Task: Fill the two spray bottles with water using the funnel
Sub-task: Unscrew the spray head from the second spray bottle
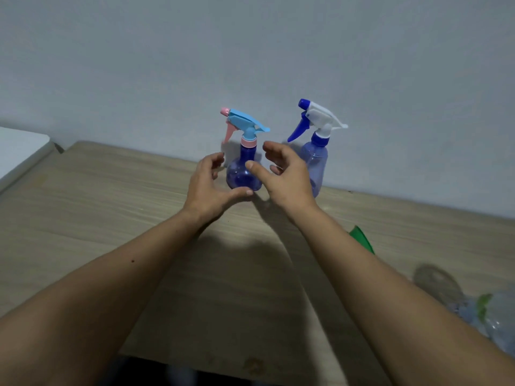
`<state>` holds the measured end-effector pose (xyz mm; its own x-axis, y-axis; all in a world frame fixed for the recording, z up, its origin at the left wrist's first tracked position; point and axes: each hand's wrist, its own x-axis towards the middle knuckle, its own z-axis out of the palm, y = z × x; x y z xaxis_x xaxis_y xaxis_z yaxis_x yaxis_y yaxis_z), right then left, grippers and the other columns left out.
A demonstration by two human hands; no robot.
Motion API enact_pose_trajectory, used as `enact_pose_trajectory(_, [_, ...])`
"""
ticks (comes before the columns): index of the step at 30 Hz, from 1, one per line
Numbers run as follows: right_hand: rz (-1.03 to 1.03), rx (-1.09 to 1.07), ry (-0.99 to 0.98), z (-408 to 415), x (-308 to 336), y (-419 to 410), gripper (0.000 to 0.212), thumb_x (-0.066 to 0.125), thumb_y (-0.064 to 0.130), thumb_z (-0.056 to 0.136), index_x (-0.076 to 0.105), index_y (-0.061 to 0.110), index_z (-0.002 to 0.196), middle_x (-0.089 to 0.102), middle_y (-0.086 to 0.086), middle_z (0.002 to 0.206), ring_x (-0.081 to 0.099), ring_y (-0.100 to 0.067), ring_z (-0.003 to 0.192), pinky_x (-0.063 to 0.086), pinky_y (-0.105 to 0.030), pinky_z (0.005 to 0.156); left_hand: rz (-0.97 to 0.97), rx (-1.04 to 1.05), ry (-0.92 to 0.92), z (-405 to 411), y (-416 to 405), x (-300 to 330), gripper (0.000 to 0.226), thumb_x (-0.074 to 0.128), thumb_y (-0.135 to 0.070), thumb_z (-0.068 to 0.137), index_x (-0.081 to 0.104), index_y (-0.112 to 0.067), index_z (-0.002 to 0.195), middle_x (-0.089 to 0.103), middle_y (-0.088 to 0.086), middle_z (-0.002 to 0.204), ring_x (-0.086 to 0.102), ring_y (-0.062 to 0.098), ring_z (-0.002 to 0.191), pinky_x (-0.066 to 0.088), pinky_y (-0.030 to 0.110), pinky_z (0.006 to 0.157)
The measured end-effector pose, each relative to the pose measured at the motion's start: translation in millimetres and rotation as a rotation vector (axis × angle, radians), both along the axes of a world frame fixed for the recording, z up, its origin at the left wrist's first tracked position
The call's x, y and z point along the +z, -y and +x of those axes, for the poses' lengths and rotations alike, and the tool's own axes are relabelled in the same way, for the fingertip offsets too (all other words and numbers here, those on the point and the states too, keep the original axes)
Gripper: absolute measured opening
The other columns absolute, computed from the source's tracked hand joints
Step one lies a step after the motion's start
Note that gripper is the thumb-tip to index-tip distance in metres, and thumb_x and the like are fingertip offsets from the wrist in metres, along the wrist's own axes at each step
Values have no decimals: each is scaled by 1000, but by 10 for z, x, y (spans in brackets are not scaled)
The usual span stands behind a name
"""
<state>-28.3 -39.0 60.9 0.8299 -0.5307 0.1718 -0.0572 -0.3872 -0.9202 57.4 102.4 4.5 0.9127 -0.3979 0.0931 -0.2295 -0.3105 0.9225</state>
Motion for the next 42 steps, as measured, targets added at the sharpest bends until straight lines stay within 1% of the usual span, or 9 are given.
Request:
enact_pose_trajectory(4, [35,-30,8,242,-59,-16,65,84,28,89,56,18,147,62,3,147,56,-11,136,49,-23,105,-9,-120,-14,81,9,-48,117,104,-43,65,45,-20,163,59,-1,161,55,14,147,46,39,124])
enact_pose_trajectory(7, [35,-65,41,368,-46,-18,53,84,24,90,63,15,138,70,4,133,64,-7,124,54,-26,106,-17,-131,34,175,12,-144,105,102,-43,68,54,-19,158,67,-1,151,63,12,140,52,43,120])
enact_pose_trajectory(10, [61,-61,48,434,-37,-7,35,81,20,93,68,15,125,72,16,107,68,13,93,57,-9,81,-30,-113,63,199,23,-165,94,102,-28,75,57,-16,156,69,1,148,65,12,136,52,40,120])
enact_pose_trajectory(13, [58,-64,50,450,-44,-8,33,79,22,94,68,19,124,70,19,103,66,15,88,51,-2,71,-31,-107,62,210,29,-162,95,102,-26,75,56,-15,157,68,2,150,64,12,137,51,38,121])
enact_pose_trajectory(18, [47,-65,53,380,-3,-50,35,79,27,94,68,18,126,72,14,110,68,4,96,56,-8,75,-31,-100,74,133,-8,-157,95,102,-27,75,56,-15,157,67,3,151,65,14,137,53,41,119])
enact_pose_trajectory(23, [43,-67,70,195,58,-111,35,80,28,93,69,17,125,74,9,114,70,-5,103,62,-26,91,-23,-99,68,-65,-96,-76,96,100,-29,77,52,-17,160,62,2,157,61,15,141,53,40,119])
enact_pose_trajectory(28, [59,-57,57,-187,116,-170,31,83,25,91,71,17,119,76,8,109,73,-8,100,63,-33,92,-64,-115,50,-439,-218,-75,97,101,-32,74,55,-17,158,65,0,153,63,12,138,54,40,118])
enact_pose_trajectory(35, [105,-32,84,-1055,160,-192,27,87,14,86,74,13,110,78,0,101,73,-6,86,57,-16,78,-144,-188,108,-1213,-267,-123,87,104,-24,72,64,-10,147,72,2,137,73,8,123,61,36,107])
enact_pose_trajectory(42, [203,-58,101,-2039,57,-285,33,87,6,84,72,4,113,78,-15,101,72,-14,85,61,-29,82,-172,-276,122,-2058,-352,-183,84,109,-23,62,64,-42,130,69,-15,130,74,6,117,64,34,100])
